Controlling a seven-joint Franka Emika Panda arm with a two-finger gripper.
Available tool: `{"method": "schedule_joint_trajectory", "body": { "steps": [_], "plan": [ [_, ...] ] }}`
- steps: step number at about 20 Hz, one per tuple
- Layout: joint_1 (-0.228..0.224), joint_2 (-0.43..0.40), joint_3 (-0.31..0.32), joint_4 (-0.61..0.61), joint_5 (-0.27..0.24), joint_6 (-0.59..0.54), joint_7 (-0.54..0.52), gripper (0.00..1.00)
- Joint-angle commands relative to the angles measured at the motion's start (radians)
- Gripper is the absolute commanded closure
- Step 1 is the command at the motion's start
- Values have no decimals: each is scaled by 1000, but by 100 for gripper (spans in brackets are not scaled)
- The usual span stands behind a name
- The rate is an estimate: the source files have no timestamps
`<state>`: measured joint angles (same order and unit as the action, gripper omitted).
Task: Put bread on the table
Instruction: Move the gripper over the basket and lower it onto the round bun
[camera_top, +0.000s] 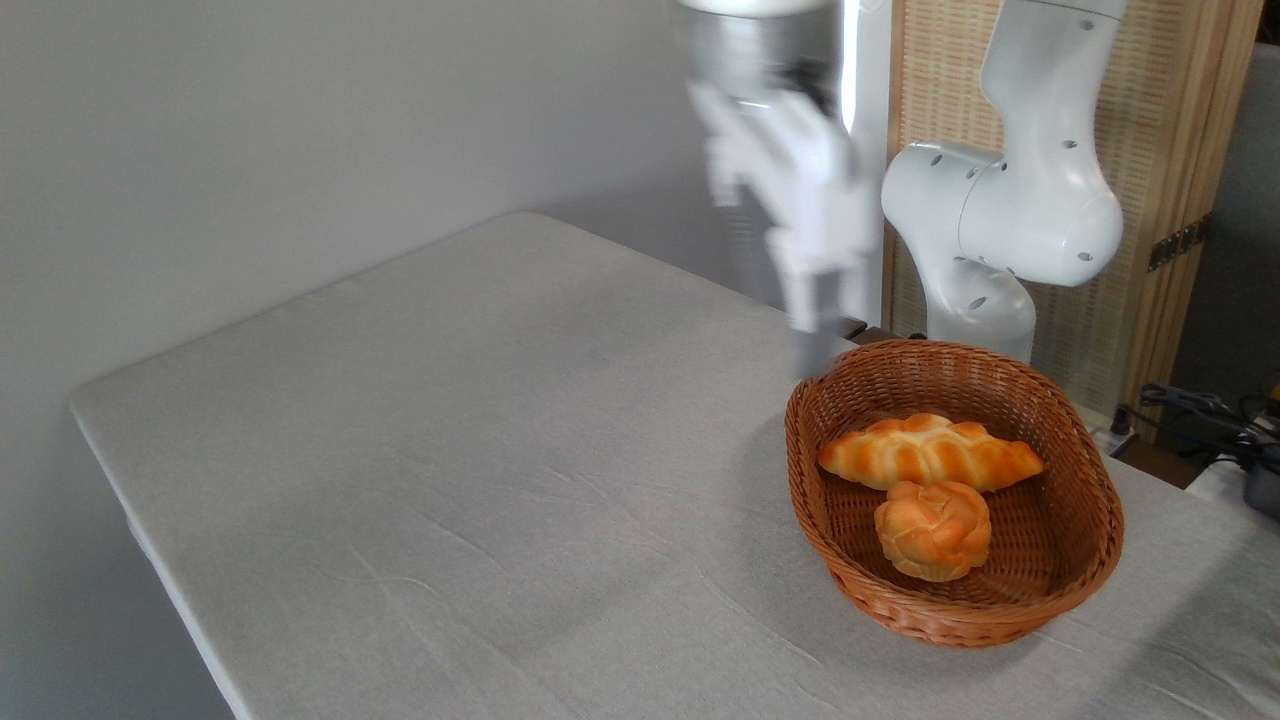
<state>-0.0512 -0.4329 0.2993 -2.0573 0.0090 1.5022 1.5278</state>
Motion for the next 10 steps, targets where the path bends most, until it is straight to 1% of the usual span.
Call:
{"method": "schedule_joint_trajectory", "body": {
  "steps": [1,2,3,4,5,6,9,10],
  "plan": [
    [-82,-179,171,-184,146,-43,337,0],
    [-93,-194,194,-214,154,-57,362,0],
    [-102,-201,198,-249,169,-54,373,0],
    [-117,-207,198,-280,202,-45,374,0],
    [-140,-205,198,-296,244,-27,374,0],
    [-153,-204,199,-303,287,2,374,0],
    [-156,-201,204,-343,380,96,374,0],
    [-165,-193,213,-349,393,152,374,0]
  ]
}}
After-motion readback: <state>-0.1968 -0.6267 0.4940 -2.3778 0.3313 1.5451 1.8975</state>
